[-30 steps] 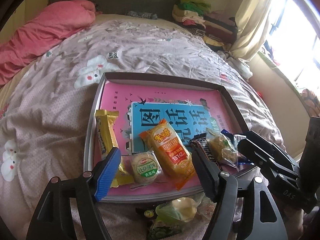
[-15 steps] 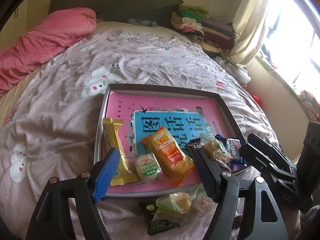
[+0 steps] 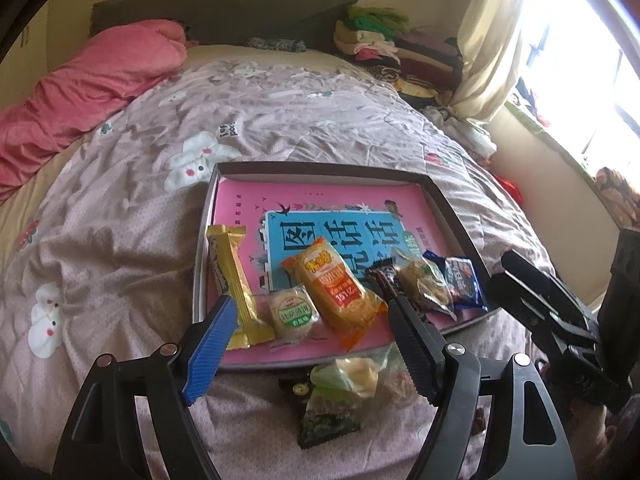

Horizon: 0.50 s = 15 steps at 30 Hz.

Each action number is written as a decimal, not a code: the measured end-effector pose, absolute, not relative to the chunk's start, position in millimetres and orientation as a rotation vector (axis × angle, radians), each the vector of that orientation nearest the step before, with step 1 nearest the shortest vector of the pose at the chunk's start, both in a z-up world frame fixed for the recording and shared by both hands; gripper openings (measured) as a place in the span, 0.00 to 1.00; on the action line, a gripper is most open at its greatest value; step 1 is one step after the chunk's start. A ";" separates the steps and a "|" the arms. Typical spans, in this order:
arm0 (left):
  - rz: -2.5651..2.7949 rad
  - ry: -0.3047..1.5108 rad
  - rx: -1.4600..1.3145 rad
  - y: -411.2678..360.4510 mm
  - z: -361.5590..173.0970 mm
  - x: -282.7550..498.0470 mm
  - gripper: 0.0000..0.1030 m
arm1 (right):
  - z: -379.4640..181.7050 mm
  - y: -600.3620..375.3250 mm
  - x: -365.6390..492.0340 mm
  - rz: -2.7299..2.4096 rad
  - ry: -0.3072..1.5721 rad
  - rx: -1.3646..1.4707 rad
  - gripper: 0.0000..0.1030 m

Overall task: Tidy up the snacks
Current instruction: 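Withdraw both open tools from the tray toward the snacks on the bed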

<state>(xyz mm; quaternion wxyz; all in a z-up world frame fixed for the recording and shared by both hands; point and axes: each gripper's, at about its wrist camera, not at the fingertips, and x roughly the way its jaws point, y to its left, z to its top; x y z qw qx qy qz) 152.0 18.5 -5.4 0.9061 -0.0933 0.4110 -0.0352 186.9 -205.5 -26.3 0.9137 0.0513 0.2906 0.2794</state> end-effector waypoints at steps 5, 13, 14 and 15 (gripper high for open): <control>-0.069 0.854 -0.186 18.7 -5.7 142.5 0.77 | -26.4 -207.5 182.6 0.568 0.603 0.109 0.79; -0.059 0.859 -0.178 20.3 -6.9 135.4 0.77 | -26.6 -205.2 170.5 0.561 0.612 0.099 0.80; -0.058 0.860 -0.173 20.3 -6.9 134.6 0.77 | -26.8 -205.0 169.8 0.561 0.615 0.098 0.80; -0.054 0.860 -0.171 20.8 -6.6 133.2 0.77 | -26.8 -204.4 168.7 0.560 0.616 0.096 0.80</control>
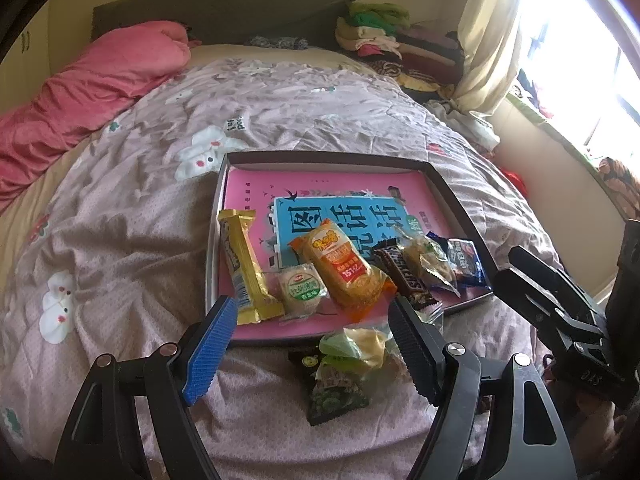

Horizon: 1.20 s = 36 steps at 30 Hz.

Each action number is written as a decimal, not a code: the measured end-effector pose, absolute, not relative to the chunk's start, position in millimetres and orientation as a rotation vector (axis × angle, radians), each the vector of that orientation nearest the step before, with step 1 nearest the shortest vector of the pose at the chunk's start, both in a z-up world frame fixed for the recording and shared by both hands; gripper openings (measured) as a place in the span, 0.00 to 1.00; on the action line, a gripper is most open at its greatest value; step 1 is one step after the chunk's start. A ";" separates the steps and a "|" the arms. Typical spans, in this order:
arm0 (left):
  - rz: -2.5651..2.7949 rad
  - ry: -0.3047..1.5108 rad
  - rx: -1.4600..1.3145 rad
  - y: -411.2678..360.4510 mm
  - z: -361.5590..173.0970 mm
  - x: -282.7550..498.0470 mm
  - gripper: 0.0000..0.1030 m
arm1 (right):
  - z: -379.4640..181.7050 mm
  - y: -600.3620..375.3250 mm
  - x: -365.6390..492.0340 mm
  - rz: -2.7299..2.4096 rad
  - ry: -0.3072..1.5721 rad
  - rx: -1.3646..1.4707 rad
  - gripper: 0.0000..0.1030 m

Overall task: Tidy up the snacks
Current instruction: 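Withdraw both open tools from the tray toward the snacks on the bed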

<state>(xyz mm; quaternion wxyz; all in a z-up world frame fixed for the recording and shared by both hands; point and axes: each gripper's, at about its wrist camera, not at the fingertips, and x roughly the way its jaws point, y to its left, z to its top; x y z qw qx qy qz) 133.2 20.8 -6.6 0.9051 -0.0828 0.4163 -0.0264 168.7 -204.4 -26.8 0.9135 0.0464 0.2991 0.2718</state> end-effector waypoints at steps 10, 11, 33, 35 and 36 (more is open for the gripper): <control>-0.041 0.862 -0.182 34.0 -6.3 122.8 0.77 | -27.7 -200.0 156.4 0.557 0.622 0.064 0.80; -0.040 0.862 -0.181 34.5 -6.4 122.3 0.77 | -28.0 -199.4 155.2 0.557 0.624 0.060 0.80; -0.075 0.936 -0.153 36.9 -28.7 102.7 0.77 | -38.8 -180.9 134.6 0.582 0.680 -0.004 0.80; -0.086 0.948 -0.155 35.1 -31.9 103.1 0.77 | -40.2 -178.8 133.2 0.588 0.688 -0.010 0.80; -0.094 0.953 -0.157 34.2 -33.8 103.2 0.77 | -40.6 -178.0 132.8 0.588 0.690 -0.014 0.80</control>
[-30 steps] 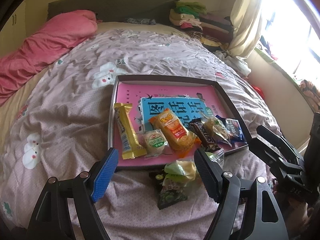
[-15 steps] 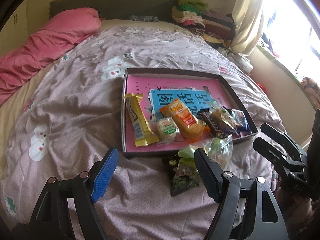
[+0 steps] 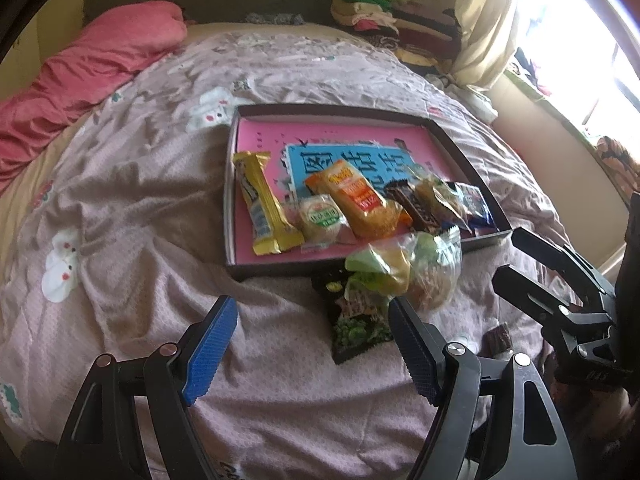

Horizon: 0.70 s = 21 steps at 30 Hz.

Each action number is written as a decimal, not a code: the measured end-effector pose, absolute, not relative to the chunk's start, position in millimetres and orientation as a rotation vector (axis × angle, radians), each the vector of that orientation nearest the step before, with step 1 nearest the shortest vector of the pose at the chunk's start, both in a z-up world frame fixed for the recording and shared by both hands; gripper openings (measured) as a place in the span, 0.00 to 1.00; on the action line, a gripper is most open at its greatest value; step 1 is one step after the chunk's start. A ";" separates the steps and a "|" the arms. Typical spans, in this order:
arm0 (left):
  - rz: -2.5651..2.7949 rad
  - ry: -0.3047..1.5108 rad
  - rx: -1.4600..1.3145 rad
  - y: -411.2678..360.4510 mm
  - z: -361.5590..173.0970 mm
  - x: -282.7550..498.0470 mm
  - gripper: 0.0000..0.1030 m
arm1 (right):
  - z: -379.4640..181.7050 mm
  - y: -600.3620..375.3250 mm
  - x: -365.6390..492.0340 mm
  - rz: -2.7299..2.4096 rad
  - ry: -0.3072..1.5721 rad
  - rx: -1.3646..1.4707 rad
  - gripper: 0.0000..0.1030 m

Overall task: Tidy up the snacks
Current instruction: 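Withdraw both open tools from the tray toward the snacks on the bed, then grasp the clear bread bag with the right tool while the left tool grasps the green pea snack bag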

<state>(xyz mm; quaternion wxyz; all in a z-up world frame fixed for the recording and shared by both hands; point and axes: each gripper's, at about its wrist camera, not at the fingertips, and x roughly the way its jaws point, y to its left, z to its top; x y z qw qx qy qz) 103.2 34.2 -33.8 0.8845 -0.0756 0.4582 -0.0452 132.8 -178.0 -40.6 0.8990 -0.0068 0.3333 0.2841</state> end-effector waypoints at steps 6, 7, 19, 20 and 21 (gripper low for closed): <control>-0.126 0.988 -0.163 26.3 -46.1 104.5 0.77 | -44.1 -173.5 131.0 0.594 0.709 -0.033 0.80; -0.129 0.994 -0.164 25.2 -48.1 105.0 0.77 | -44.9 -173.1 130.8 0.595 0.713 -0.036 0.80; -0.133 1.046 -0.173 24.3 -68.2 108.3 0.77 | -64.6 -162.0 138.1 0.594 0.789 -0.068 0.80; -0.136 1.046 -0.178 24.6 -68.9 108.7 0.77 | -66.9 -160.9 139.6 0.594 0.797 -0.067 0.80; -0.141 1.048 -0.184 24.7 -69.5 109.3 0.77 | -68.7 -159.6 140.9 0.594 0.804 -0.064 0.80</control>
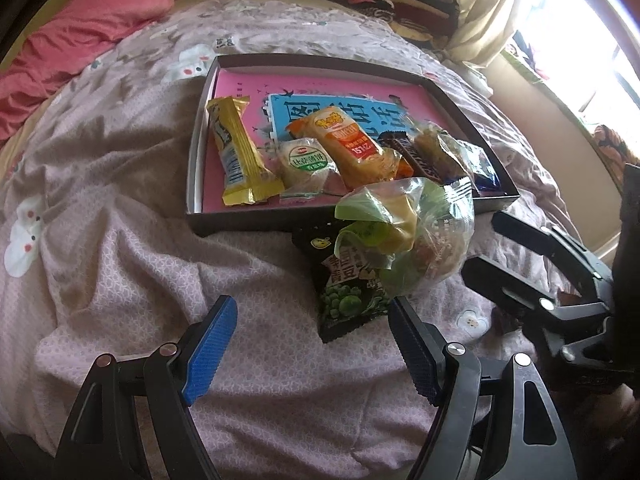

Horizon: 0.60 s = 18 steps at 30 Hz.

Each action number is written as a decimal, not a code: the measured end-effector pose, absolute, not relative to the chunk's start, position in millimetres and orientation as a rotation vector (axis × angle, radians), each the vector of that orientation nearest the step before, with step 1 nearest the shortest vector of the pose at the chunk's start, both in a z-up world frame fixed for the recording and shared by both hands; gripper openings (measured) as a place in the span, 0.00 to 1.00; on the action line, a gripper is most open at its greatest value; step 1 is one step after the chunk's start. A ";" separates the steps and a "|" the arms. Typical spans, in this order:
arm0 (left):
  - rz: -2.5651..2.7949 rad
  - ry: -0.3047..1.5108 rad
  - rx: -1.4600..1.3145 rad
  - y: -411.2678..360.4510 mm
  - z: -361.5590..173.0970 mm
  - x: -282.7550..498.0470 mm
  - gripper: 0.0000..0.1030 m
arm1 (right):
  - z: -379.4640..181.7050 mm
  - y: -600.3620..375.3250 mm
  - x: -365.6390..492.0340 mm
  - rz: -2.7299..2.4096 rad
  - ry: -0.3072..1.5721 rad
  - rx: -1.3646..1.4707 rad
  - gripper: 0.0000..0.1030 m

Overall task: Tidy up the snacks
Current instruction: 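Grasp the clear bread bag with the right tool while the left tool grasps the green pea snack bag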

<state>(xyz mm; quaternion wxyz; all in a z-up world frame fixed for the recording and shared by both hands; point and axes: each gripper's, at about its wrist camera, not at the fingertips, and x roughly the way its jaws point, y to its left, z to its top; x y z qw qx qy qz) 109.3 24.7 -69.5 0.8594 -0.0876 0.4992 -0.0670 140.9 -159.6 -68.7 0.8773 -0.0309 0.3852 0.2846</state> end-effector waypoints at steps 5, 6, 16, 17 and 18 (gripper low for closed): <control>-0.155 1.055 -0.198 24.1 -73.2 112.8 0.77 | -76.1 -158.2 146.1 0.599 0.828 -0.047 0.74; -0.156 1.056 -0.201 24.0 -74.0 113.6 0.77 | -76.9 -157.5 146.6 0.601 0.829 -0.049 0.72; -0.160 1.066 -0.236 26.8 -81.8 122.3 0.77 | -86.0 -143.5 153.6 0.646 0.849 -0.060 0.54; -0.162 1.065 -0.238 26.3 -82.1 123.2 0.77 | -86.4 -143.7 154.7 0.649 0.852 -0.056 0.53; -0.162 1.064 -0.237 25.6 -82.4 124.0 0.77 | -87.0 -143.9 156.2 0.653 0.855 -0.049 0.52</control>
